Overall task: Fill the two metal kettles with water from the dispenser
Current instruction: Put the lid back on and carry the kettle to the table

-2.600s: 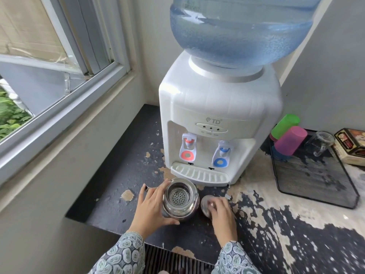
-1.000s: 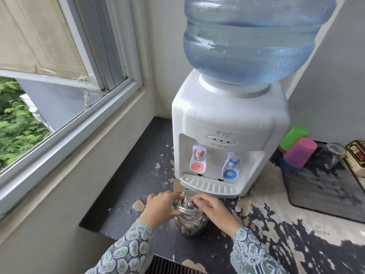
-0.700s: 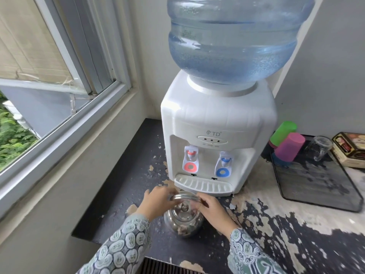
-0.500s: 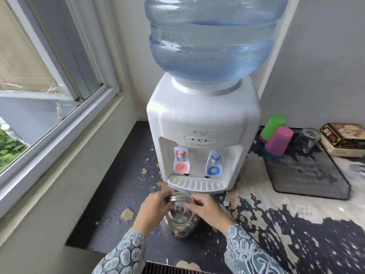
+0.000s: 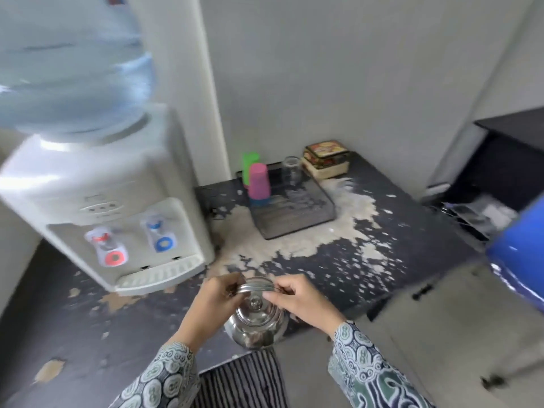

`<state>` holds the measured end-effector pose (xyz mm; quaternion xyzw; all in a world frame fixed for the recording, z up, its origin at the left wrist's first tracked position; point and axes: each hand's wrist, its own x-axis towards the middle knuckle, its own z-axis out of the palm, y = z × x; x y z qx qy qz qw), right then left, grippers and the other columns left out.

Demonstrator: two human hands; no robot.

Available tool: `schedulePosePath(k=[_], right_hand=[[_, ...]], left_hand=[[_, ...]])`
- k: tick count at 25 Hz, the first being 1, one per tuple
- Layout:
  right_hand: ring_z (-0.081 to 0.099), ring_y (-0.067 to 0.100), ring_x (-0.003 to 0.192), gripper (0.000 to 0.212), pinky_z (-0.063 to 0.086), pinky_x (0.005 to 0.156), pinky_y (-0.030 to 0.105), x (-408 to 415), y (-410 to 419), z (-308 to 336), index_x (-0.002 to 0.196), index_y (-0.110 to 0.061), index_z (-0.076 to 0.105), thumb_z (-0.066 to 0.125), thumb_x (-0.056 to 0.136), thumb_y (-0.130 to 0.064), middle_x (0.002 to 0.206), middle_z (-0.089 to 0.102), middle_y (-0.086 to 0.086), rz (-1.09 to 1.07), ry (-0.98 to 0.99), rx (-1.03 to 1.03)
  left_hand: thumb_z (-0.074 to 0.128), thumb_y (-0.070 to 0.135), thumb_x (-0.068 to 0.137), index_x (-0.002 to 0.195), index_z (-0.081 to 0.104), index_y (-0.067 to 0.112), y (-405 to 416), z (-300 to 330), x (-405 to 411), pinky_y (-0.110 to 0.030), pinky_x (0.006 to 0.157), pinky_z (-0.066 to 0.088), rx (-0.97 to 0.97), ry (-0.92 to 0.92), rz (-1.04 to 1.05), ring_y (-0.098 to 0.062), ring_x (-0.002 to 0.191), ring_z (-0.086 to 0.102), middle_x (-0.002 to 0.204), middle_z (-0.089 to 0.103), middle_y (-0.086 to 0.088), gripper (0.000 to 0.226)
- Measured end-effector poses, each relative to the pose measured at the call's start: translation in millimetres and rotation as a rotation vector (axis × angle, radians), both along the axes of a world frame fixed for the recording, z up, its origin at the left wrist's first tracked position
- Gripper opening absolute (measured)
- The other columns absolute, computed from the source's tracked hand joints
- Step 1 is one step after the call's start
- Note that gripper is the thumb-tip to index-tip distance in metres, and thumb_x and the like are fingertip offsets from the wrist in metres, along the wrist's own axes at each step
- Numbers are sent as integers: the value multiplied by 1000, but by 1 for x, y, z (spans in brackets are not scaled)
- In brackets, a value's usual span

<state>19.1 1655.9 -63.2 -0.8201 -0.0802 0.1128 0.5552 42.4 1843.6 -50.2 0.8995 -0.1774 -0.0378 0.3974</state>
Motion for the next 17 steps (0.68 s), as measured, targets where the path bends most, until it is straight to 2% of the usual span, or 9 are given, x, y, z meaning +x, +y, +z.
schedulePosePath(k=[3,6,10,12,14,15,17], right_hand=[[48,13,59,38,38,55,26,-59,-90,10,64,-4,54,62,83,-36,61,51,3,-156,-65,5],[45,16,59,55,34,59,30,-120,-166,21,67,7,47,60,78,-45,62,48,11,-303,-121,7],[43,15,60,43,33,60,29,-205,-256,33,65,8,47,62,86,-27,61,47,10,-508,-142,21],[44,9,58,35,34,58,23,-249,-295,38,62,1,51,62,87,-20,58,48,4,-648,-152,29],[45,0,55,29,35,55,12,-287,-325,42,59,-14,54,62,87,-16,55,50,-9,-769,-178,51],[46,0,55,28,36,56,10,-303,-338,43,59,-17,54,62,87,-16,55,50,-10,-822,-188,68],[49,4,60,25,39,60,15,-338,-371,39,63,-12,57,62,86,-17,60,52,-4,-973,-228,76]], left_hand=[[65,2,78,57,54,27,-91,12,-29,-14,50,39,-22,-17,-178,-3,51,55,52,60,10,34],[67,7,79,64,62,13,-174,19,-59,-29,57,46,-58,-32,-339,-11,55,57,61,65,0,17],[68,15,80,67,60,6,-285,26,-113,-28,57,43,-166,33,-539,-10,57,52,64,64,-14,17],[72,21,78,68,59,6,-341,28,-141,-30,58,43,-249,105,-650,-12,58,52,63,62,-11,22],[76,29,73,65,56,10,-390,30,-163,-32,58,42,-303,169,-730,-13,59,51,63,58,-7,28],[76,32,72,63,56,14,-411,31,-173,-32,58,42,-315,193,-770,-13,59,50,62,58,-5,28],[76,34,72,63,57,20,-462,31,-197,-31,58,42,-332,252,-908,-12,59,50,62,57,-2,25]])
